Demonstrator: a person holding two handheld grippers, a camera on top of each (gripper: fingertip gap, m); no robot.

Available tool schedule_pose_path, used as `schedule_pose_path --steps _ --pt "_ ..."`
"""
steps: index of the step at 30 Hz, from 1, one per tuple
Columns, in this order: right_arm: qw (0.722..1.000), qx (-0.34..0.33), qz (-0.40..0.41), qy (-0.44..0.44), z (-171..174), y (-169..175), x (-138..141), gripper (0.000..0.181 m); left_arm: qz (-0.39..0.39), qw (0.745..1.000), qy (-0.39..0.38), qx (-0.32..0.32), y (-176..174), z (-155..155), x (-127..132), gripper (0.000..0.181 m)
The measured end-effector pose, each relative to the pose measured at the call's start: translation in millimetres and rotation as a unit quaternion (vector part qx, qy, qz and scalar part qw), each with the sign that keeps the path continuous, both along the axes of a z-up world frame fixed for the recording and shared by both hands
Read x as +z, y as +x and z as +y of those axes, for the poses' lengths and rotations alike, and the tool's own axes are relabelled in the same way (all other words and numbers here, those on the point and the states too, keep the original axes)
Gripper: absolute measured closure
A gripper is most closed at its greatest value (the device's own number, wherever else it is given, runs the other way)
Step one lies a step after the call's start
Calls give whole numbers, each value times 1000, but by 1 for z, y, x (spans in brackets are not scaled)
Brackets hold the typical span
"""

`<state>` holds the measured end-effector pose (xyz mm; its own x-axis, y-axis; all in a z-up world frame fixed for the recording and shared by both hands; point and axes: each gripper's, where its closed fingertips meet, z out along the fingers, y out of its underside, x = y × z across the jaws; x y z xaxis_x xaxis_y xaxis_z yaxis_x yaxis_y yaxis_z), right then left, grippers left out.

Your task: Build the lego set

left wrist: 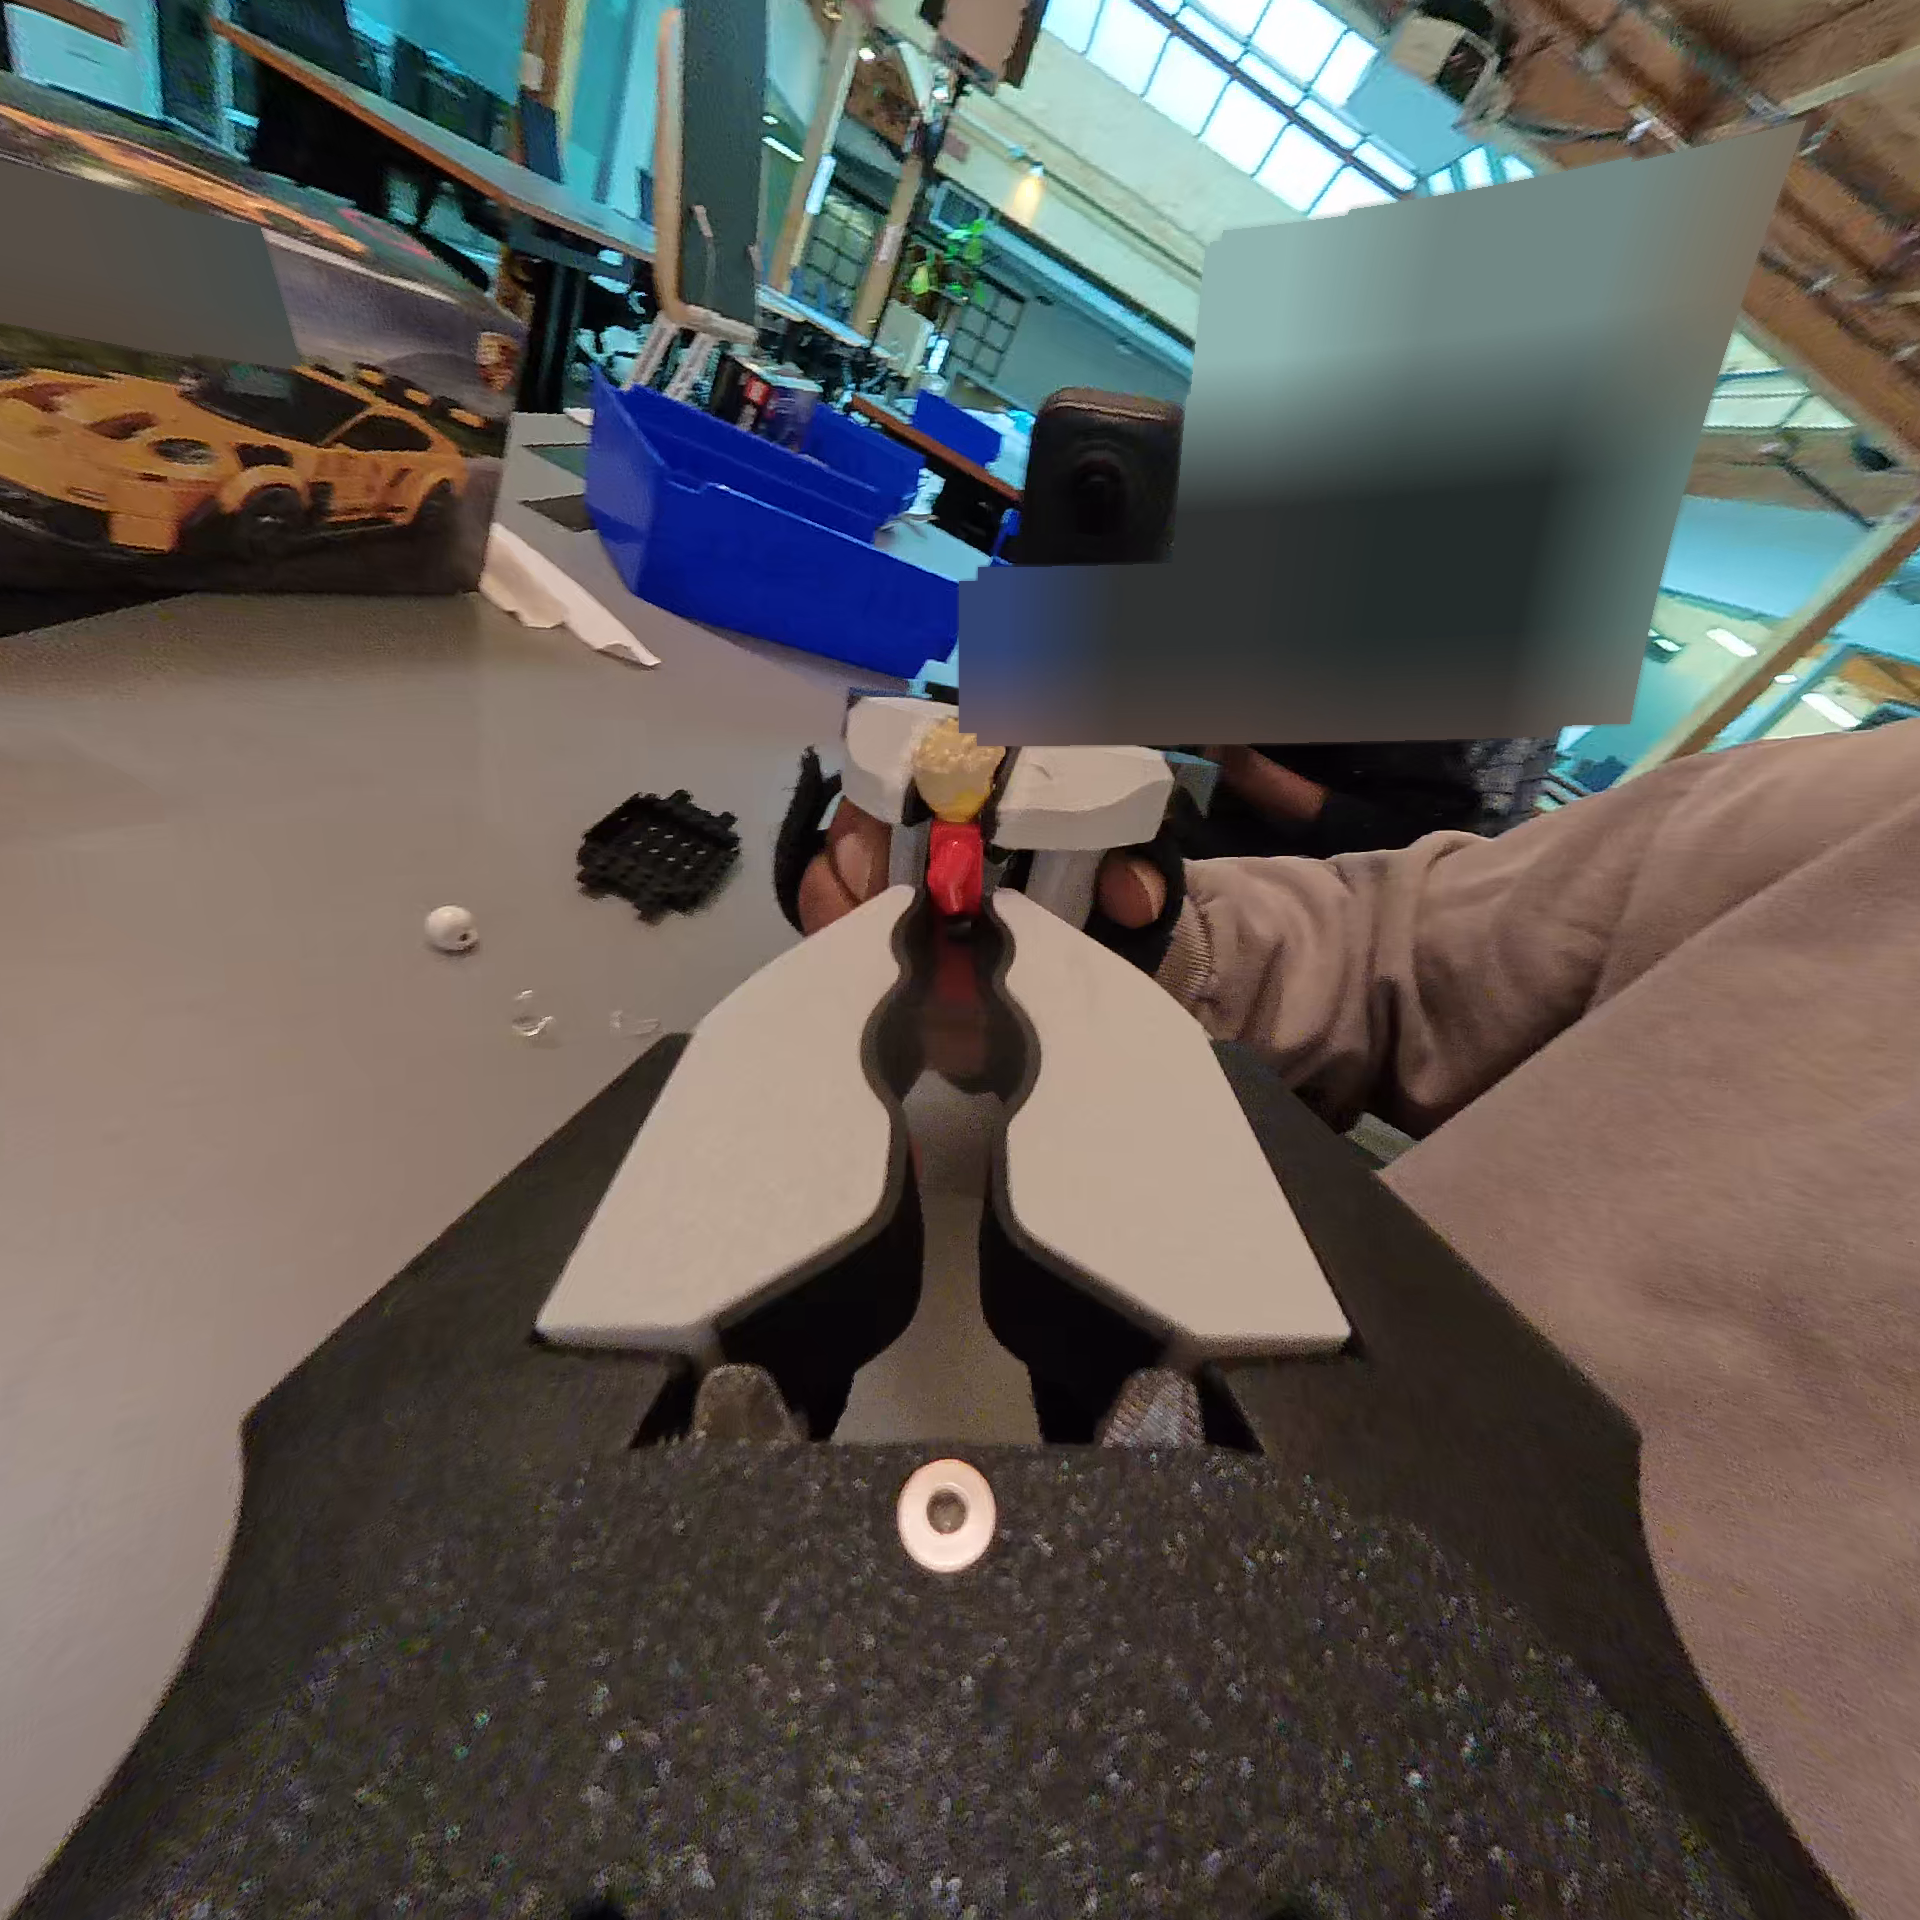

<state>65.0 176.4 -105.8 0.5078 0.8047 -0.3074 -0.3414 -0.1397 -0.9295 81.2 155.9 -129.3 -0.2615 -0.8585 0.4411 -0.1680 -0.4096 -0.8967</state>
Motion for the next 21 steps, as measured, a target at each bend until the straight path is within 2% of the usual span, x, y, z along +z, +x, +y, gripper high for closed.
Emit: schedule_pose_path --steps 4,6,8,10,13,21 --pt "998 -41 -37 3 6 1 -5 170 12 1000 2 21 1 6 -5 174" --pt "998 -41 -45 7 6 2 -4 168 9 1000 -5 15 1 5 -4 174" --pt "998 -33 -44 14 4 3 -1 156 14 1000 -8 -4 1 0 -6 174" --pt "999 -8 -39 15 0 3 2 151 19 1000 -1 -16 2 -4 -8 174" --pt "999 3 -41 15 -3 3 4 170 24 999 14 -20 3 -9 -11 174" --pt "994 -74 -71 22 7 5 2 171 26 997 60 44 6 4 -13 174"
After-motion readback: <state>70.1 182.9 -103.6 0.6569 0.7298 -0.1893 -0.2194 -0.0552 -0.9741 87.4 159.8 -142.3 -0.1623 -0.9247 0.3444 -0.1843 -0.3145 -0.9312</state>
